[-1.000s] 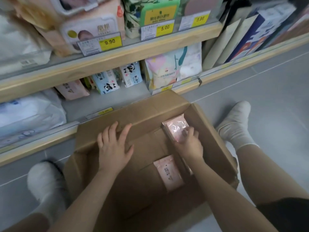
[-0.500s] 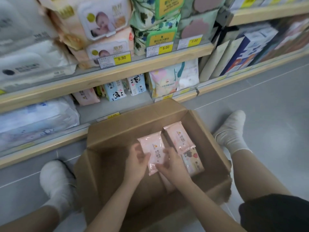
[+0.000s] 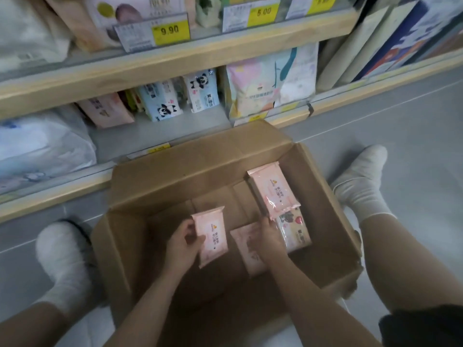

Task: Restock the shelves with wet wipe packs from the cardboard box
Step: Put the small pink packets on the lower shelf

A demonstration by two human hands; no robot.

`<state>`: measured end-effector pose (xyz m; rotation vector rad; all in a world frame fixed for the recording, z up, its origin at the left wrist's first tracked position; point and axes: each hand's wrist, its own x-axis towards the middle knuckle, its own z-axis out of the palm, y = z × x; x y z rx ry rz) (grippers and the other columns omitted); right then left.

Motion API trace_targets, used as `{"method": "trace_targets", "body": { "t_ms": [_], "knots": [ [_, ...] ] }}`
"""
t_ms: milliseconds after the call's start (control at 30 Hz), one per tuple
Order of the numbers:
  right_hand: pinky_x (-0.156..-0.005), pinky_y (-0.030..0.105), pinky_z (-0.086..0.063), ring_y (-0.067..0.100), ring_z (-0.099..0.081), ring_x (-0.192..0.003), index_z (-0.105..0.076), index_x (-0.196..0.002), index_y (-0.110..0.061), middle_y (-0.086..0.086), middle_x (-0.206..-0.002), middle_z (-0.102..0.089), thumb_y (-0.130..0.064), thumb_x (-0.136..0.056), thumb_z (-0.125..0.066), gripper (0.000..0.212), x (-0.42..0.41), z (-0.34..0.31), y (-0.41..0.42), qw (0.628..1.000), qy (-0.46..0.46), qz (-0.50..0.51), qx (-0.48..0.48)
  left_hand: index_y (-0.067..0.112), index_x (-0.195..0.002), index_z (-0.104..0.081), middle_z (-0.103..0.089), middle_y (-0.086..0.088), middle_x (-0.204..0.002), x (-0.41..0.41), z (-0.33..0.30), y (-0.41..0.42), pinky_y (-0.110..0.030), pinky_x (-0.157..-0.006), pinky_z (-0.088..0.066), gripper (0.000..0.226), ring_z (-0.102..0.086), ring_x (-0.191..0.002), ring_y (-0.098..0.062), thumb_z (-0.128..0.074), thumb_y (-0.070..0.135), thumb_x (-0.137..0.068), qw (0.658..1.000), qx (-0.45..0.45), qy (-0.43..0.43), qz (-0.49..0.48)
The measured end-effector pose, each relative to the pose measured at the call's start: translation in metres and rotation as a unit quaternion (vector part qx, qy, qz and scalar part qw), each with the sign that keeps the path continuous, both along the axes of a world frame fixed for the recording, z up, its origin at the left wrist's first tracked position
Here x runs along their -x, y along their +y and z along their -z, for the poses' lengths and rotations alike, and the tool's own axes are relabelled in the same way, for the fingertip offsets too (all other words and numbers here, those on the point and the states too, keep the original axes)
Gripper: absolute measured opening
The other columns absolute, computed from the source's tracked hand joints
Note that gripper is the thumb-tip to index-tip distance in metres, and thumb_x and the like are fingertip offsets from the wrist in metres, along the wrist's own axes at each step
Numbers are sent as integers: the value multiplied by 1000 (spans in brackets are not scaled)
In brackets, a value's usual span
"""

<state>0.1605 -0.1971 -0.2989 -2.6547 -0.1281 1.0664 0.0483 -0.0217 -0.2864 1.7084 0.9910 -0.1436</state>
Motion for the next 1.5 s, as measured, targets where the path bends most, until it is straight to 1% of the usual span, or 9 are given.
{"method": "trace_targets", "body": {
  "t_ms": [133, 467, 667, 833, 933, 1033, 1233, 1367, 1500],
  "knots": [
    [-92, 33, -43, 29, -52, -116, -40, -133, -10, 14, -134, -45, -9, -88, -56, 48, 2, 10, 6, 1000, 4, 16, 1, 22, -101, -53, -59, 11, -86, -4, 6, 3, -27, -71, -51, 30, -55, -80, -1, -67, 4, -81, 1000, 12, -12, -15],
    [-79, 32, -45, 29, -61, -99, -57, -102, -16, 10, -105, -66, -12, -89, -53, 14, -5, -52, 6, 998, -26, 1, -63, 20, -100, -55, -63, 5, -95, 7, -53, 22, -3, -67, -43, 30, -58, -89, -5, -67, 2, -81, 996, -6, -90, 10],
    [-60, 28, -37, 24, -57, -78, -57, -90, -2, 7, -77, -59, -6, -85, -60, 6, -26, -139, 39, 967, -141, 8, -213, 31, -98, -55, -67, -2, -105, 30, -116, 60, -40, -83, -54, 35, -63, -100, -20, -70, 5, -79, 988, -25, -148, -41],
    [-53, 16, -38, 22, -57, -73, -60, -94, 0, 8, -82, -64, -8, -84, -66, 15, -35, -201, 88, 925, -197, -32, -323, 28, -101, -55, -67, -5, -105, 48, -161, 102, -37, -77, -55, 33, -63, -96, -22, -67, 4, -81, 974, -60, -195, -104],
    [-57, 26, -40, 25, -58, -72, -57, -91, -4, 12, -82, -65, -9, -86, -63, 10, -30, -214, 129, 902, -194, -78, -377, 30, -102, -56, -66, -4, -96, 64, -167, 126, -39, -65, -57, 34, -65, -91, -27, -66, 4, -83, 965, -70, -211, -142],
    [-54, 20, -37, 21, -53, -68, -51, -83, -13, 8, -76, -59, -11, -89, -59, 9, -27, -213, 171, 884, -212, -115, -400, 15, -115, -55, -66, -10, -101, 76, -163, 145, -42, -66, -58, 35, -66, -89, -27, -63, 0, -84, 955, -68, -215, -192],
    [-67, 42, -51, 28, -61, -72, -39, -69, -32, -3, -66, -53, -14, -90, -56, 33, -29, -185, 254, 865, -219, -138, -430, 12, -119, -53, -65, -10, -104, 79, -143, 180, -37, -66, -59, 36, -65, -87, -23, -61, 1, -85, 944, -71, -219, -236],
    [-62, 35, -51, 26, -66, -71, -42, -69, -27, -1, -66, -55, -10, -91, -55, 30, -35, -137, 296, 873, -195, -130, -429, 15, -115, -54, -65, -9, -107, 72, -121, 200, -30, -63, -58, 33, -66, -91, -22, -62, 1, -85, 943, -78, -222, -235],
    [-50, 14, -46, -7, -58, -47, -46, -88, -14, 0, -70, -56, -10, -94, -53, 9, -45, -92, 312, 894, -150, -98, -412, 14, -114, -53, -66, -6, -99, 63, -103, 208, -33, -66, -60, 35, -66, -88, -20, -59, -5, -85, 941, -63, -241, -229]
  ]
}}
